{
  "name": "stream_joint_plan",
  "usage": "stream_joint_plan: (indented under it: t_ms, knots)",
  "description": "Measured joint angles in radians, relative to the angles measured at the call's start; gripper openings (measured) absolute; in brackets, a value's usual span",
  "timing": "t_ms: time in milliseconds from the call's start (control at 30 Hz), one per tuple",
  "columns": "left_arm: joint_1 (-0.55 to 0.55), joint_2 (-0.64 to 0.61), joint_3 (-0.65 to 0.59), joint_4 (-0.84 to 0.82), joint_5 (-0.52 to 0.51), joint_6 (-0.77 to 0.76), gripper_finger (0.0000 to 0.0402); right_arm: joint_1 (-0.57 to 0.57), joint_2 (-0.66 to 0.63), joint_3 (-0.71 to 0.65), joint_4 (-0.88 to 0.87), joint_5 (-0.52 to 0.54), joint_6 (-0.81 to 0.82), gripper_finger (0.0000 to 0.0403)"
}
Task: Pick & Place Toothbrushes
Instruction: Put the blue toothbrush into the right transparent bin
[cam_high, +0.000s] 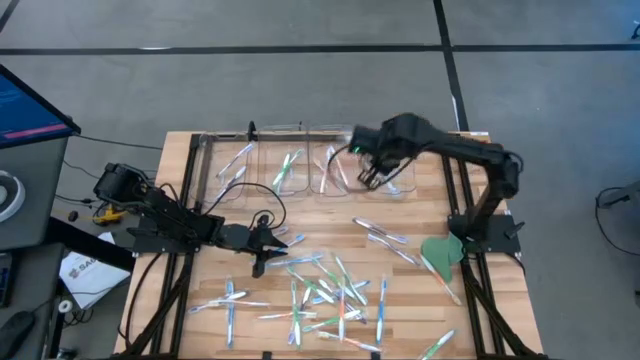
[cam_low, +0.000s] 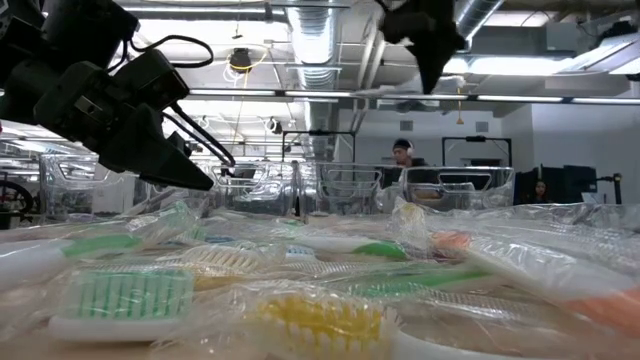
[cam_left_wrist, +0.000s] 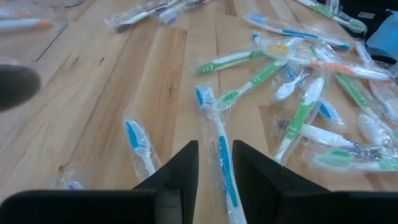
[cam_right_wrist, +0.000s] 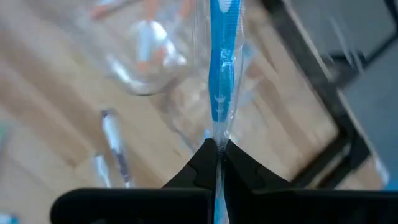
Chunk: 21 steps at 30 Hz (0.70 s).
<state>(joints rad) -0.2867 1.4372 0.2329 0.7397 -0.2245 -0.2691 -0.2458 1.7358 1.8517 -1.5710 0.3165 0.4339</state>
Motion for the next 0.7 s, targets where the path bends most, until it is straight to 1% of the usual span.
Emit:
stream_joint_plan:
  t_ms: [133,233,333,400,533,600,700]
  knots:
    - [0.000,0.000,0.000,0.000,0.000,0.000,0.0092,-0.093,-0.074,-0.107,0.002,-0.003,0.090,0.0006]
    - [0.000,0.000,0.000,0.001,0.000,0.000,0.0092,-0.150,-0.099,-0.199,0.026,-0.028,0.109,0.0006]
    - [0.000,0.000,0.000,0.001,0.000,0.000,0.0092,-0.195,-0.103,-0.280,0.060,-0.057,0.100,0.0006]
    - [0.000,0.000,0.000,0.002,-0.001,0.000,0.0092,-0.219,-0.096,-0.320,0.093,-0.058,0.085,0.0007]
    - [0.000,0.000,0.000,0.002,-0.012,0.000,0.0092,-0.251,-0.094,-0.391,0.248,-0.058,0.042,0.0008]
    - [0.000,0.000,0.000,0.002,-0.013,0.000,0.0092,-0.257,-0.093,-0.412,0.307,-0.059,0.015,0.0012]
    - [0.000,0.000,0.000,0.002,-0.013,0.001,0.0092,-0.270,-0.093,-0.416,0.323,-0.061,0.011,0.0024]
